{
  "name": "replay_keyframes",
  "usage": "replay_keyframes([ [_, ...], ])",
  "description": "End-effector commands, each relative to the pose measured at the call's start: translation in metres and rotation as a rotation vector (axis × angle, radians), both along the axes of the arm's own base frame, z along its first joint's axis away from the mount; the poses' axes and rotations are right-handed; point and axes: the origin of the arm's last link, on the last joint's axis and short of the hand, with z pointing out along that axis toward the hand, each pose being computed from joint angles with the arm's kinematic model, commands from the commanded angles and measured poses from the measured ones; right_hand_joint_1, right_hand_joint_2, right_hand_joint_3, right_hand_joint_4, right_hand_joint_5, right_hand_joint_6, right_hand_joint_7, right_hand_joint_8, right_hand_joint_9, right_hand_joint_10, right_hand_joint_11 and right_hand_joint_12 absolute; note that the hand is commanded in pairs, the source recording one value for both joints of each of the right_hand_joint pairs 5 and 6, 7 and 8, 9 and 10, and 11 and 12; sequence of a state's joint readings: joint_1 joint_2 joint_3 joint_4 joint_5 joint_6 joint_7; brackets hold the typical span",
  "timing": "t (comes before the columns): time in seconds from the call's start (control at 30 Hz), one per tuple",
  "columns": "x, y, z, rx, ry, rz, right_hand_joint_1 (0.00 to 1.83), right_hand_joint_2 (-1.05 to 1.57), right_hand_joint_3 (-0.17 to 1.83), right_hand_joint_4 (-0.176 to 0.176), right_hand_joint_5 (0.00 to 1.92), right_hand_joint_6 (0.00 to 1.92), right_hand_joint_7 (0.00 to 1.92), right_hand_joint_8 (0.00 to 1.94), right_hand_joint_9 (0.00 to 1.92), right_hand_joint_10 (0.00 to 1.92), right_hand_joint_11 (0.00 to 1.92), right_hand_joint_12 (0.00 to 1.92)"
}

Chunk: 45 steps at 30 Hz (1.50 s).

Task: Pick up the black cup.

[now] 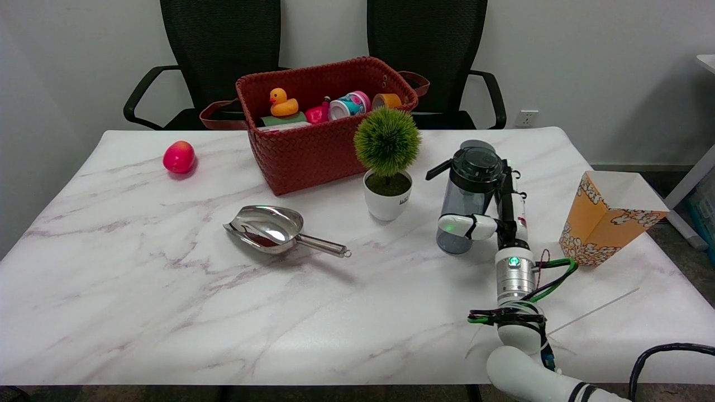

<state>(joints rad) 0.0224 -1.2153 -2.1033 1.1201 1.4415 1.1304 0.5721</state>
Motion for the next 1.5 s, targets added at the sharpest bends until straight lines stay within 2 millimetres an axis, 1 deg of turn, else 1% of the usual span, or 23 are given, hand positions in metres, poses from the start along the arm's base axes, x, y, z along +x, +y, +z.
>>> replay_keyframes([
  [0.03,-0.0044,-0.0031,-0.0037,0.035,-0.097,0.053,1.03,-0.32,0.1,0.0,0.0,0.0,0.14,0.14,0.22,0.22,0.1,0.1],
  [0.5,-0.0063,-0.0064,-0.0095,0.066,-0.107,0.054,1.03,-0.32,0.12,0.0,0.0,0.0,0.14,0.14,0.23,0.23,0.11,0.11],
  [0.8,-0.0081,-0.0059,-0.0127,0.078,-0.11,0.049,1.04,-0.33,0.19,0.0,0.0,0.0,0.17,0.17,0.24,0.24,0.11,0.11],
  [1.07,-0.0092,-0.0037,-0.0125,0.076,-0.109,0.047,1.04,-0.33,0.19,0.0,0.0,0.0,0.2,0.2,0.26,0.26,0.12,0.12],
  [1.17,-0.0093,-0.0037,-0.0124,0.079,-0.126,0.057,1.05,-0.32,0.17,0.0,0.0,0.0,0.26,0.26,0.28,0.28,0.13,0.13],
  [1.33,-0.011,-0.0029,-0.011,0.081,-0.16,0.075,1.13,-0.17,-0.02,0.0,0.0,0.0,0.53,0.53,0.44,0.44,0.21,0.21],
  [1.4,-0.0115,-0.0026,-0.0107,0.081,-0.166,0.079,1.14,-0.15,0.05,0.0,0.0,0.0,0.58,0.58,0.49,0.49,0.23,0.23],
  [1.47,-0.0115,-0.0024,-0.0103,0.079,-0.168,0.082,1.15,-0.15,0.15,0.0,0.06,0.06,0.62,0.62,0.51,0.51,0.25,0.25],
  [1.5,-0.0115,-0.0024,-0.0103,0.079,-0.168,0.082,1.16,-0.14,0.14,0.0,0.08,0.08,0.65,0.65,0.52,0.52,0.25,0.25],
])
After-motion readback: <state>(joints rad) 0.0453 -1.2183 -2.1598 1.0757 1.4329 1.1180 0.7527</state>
